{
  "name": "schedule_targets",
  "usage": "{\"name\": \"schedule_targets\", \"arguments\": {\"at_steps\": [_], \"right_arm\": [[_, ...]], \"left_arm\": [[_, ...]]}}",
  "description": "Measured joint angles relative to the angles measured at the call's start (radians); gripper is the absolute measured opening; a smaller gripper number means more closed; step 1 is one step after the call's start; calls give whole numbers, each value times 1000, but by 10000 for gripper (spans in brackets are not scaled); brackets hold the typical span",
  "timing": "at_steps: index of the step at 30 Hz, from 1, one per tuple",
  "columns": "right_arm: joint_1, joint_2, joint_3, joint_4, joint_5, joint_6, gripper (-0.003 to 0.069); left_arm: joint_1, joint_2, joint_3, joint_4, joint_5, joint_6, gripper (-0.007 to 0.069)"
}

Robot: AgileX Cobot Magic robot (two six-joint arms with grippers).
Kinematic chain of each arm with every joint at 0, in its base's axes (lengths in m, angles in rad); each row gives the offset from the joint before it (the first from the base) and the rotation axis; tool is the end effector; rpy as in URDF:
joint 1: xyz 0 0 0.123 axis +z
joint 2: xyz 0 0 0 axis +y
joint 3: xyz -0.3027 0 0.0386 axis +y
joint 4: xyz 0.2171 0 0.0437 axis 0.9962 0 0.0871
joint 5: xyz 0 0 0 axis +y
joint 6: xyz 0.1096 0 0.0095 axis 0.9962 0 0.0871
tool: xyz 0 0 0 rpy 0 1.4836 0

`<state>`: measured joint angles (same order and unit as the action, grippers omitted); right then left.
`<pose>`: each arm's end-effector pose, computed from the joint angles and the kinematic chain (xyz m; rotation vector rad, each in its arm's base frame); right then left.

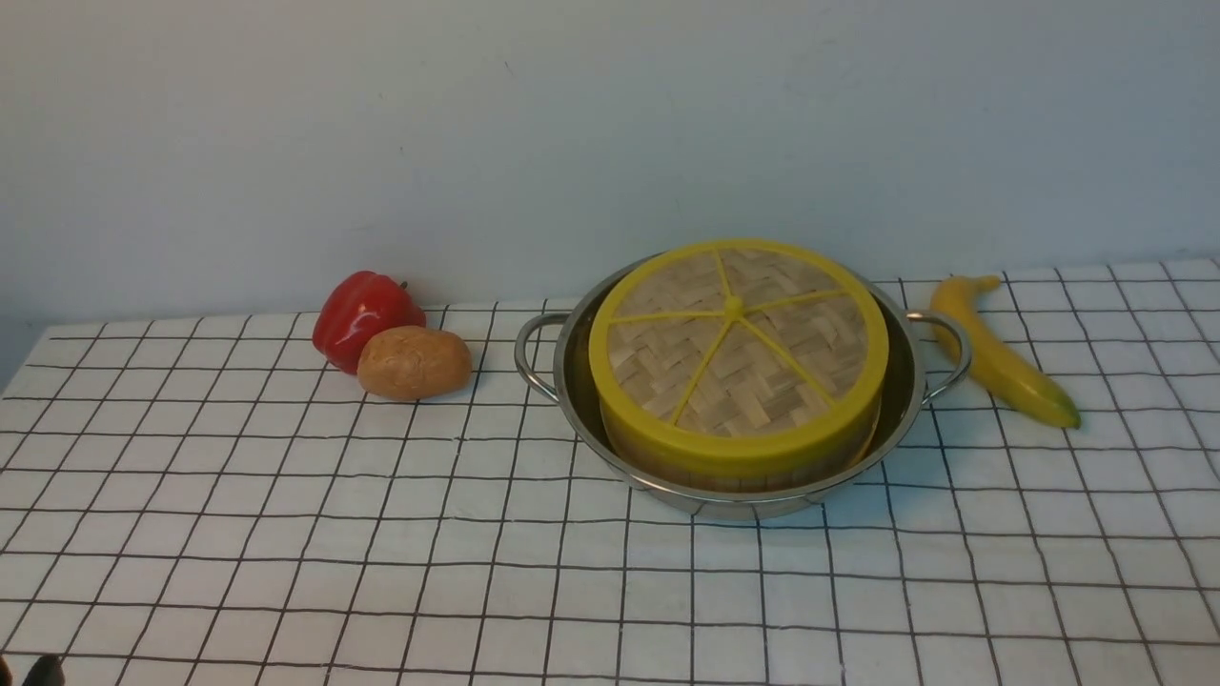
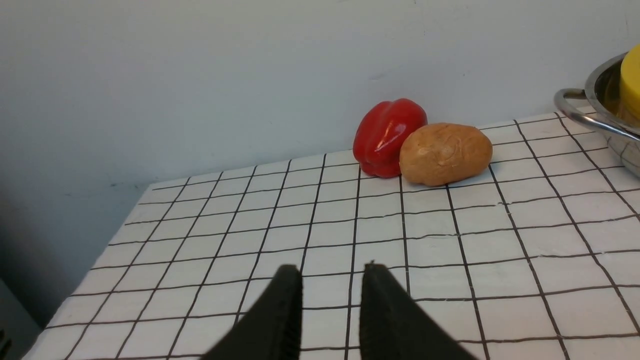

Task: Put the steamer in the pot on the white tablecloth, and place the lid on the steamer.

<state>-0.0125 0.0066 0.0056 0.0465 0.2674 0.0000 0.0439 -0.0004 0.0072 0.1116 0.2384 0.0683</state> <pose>0.0232 0.0011 0.1836 0.0416 1.7625 0.0343 0.0231 0.0039 0.1865 0.0955 1.7282 0.1855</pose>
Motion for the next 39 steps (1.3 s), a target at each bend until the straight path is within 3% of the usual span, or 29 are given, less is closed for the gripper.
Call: {"name": "schedule_targets", "arguments": {"at_steps": [39], "right_arm": [[0, -3, 2, 0, 26, 6, 240]], "left_arm": [[0, 0, 0, 0, -1, 2, 222]]}}
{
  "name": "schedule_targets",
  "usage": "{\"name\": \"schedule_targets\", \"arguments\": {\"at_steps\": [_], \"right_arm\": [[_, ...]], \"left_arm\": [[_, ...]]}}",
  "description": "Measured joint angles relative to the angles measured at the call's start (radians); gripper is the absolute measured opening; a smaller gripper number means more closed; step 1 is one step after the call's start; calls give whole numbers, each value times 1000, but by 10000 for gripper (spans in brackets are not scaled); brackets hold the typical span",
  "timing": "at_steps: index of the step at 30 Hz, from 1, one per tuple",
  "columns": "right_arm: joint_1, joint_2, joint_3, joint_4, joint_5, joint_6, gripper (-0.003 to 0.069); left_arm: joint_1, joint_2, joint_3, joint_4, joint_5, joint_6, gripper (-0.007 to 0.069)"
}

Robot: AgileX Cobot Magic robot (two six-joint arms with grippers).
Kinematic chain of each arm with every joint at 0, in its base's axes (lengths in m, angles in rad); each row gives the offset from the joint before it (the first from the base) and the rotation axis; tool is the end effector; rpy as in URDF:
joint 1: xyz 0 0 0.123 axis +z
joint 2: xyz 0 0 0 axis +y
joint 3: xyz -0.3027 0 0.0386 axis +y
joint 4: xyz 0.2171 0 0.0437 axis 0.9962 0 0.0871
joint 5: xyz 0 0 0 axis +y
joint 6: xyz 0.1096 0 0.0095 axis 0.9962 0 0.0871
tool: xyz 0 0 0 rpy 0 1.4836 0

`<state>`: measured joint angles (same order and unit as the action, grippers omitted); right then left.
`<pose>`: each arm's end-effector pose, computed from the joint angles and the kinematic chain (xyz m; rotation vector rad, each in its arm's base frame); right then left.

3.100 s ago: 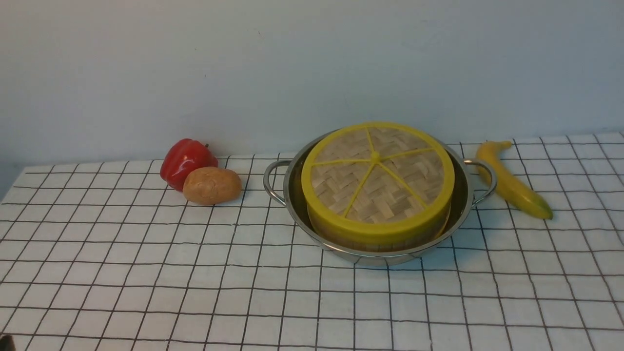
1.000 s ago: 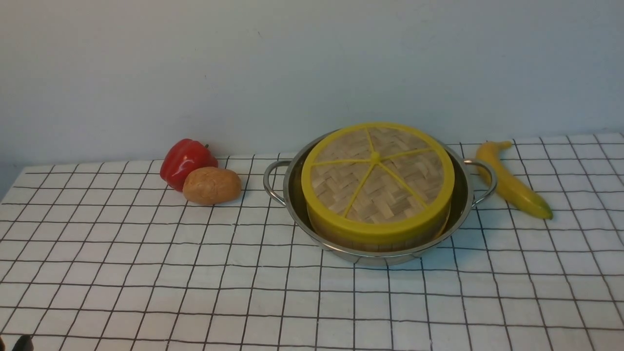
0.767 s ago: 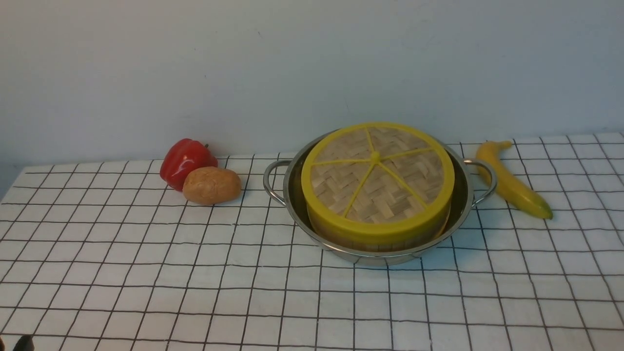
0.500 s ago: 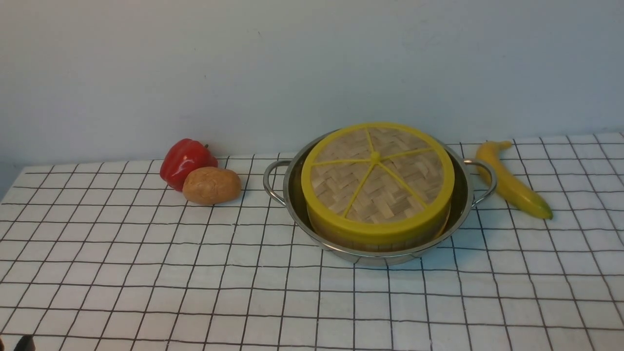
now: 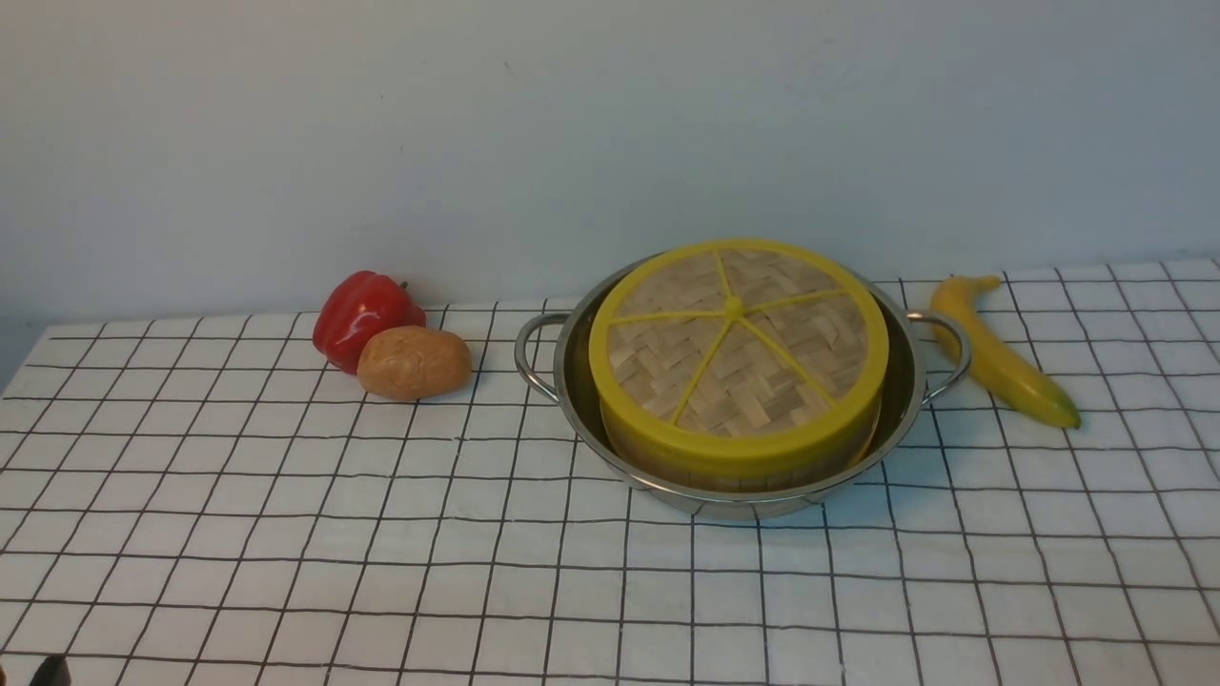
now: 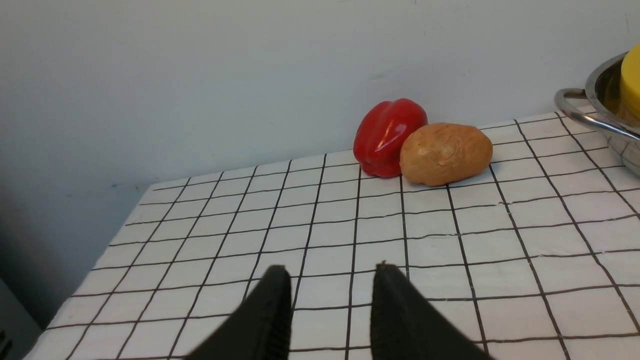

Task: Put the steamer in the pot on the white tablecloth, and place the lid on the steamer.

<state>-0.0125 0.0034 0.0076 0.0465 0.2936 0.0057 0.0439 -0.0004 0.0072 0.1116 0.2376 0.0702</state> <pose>0.0224 0.0012 0.1802 0.0464 1.7874 0.0391 0.0232 0.0039 0.1866 0.0972 1.7274 0.1869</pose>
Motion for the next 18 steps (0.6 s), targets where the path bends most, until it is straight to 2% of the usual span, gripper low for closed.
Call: {"name": "schedule_targets", "arguments": {"at_steps": [18], "right_arm": [[0, 0, 1, -1, 1, 15, 240]], "left_arm": [[0, 0, 0, 0, 0, 0, 243]]}}
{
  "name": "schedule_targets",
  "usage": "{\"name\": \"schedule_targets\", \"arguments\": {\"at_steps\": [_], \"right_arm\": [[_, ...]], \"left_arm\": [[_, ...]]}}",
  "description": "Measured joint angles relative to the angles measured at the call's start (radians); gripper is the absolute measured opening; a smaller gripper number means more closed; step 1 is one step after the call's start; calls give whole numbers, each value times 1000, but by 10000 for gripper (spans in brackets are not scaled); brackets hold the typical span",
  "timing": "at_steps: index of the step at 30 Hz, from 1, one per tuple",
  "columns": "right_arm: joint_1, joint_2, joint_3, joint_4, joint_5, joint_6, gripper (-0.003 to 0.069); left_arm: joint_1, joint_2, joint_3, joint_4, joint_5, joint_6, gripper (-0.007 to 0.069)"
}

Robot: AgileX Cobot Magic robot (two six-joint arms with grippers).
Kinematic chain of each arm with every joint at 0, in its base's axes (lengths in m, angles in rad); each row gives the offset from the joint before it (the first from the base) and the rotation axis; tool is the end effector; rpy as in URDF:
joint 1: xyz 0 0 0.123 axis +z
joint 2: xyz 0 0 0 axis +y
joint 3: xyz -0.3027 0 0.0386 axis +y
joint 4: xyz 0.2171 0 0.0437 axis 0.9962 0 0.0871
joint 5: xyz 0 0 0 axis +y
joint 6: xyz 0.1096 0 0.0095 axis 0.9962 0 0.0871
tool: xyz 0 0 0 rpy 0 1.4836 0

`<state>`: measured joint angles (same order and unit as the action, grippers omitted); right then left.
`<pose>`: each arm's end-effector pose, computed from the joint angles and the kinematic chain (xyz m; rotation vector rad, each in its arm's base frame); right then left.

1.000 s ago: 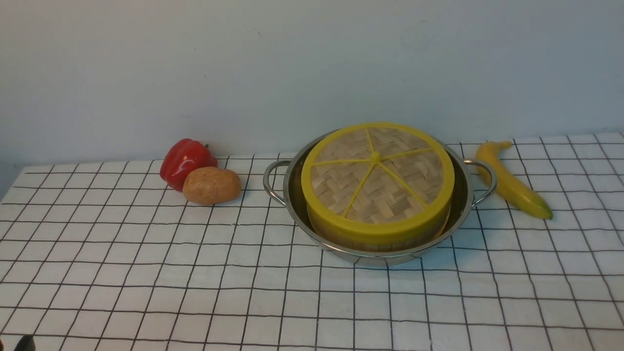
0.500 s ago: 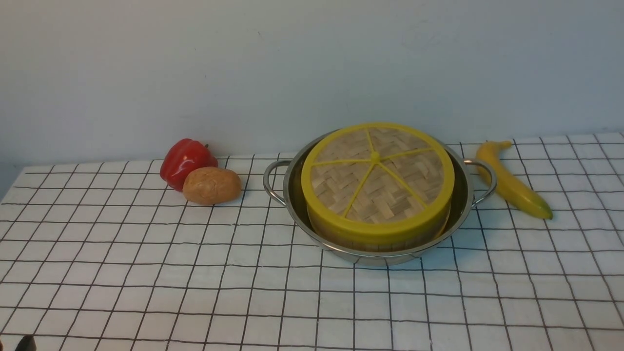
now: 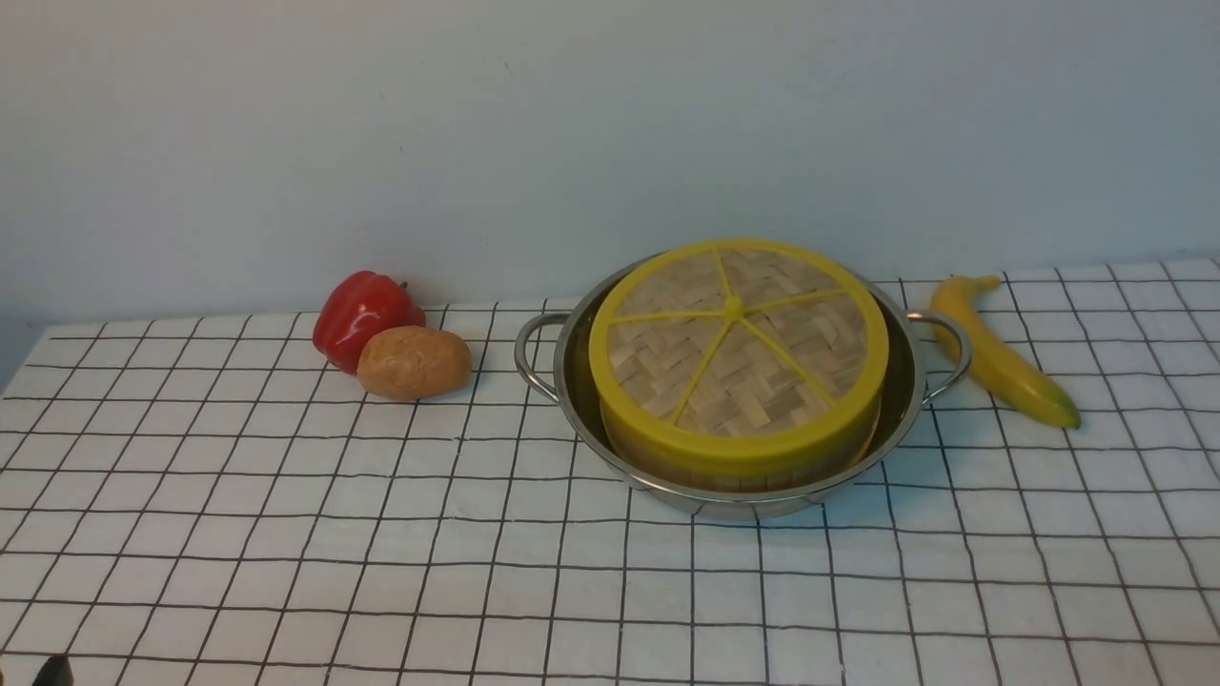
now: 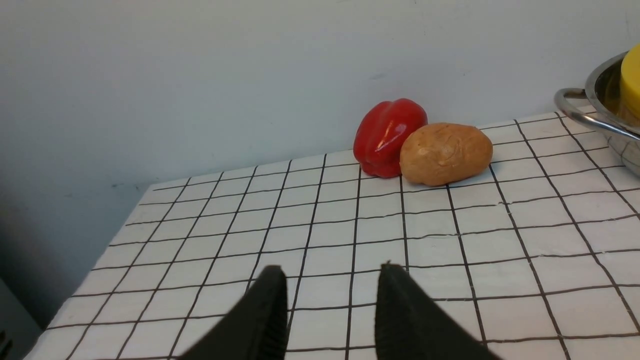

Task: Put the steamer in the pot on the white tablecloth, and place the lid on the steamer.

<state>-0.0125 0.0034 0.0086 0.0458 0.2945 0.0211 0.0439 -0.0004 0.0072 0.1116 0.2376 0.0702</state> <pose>0.0224 0.0012 0.1797 0.0598 1.7891 0.0495 0.0232 0.0039 0.1866 0.0972 1.7274 0.1869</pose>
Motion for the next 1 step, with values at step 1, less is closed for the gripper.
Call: {"name": "schedule_targets", "arguments": {"at_steps": [1], "right_arm": [[0, 0, 0, 0, 0, 0, 240]], "left_arm": [[0, 0, 0, 0, 0, 0, 243]]}}
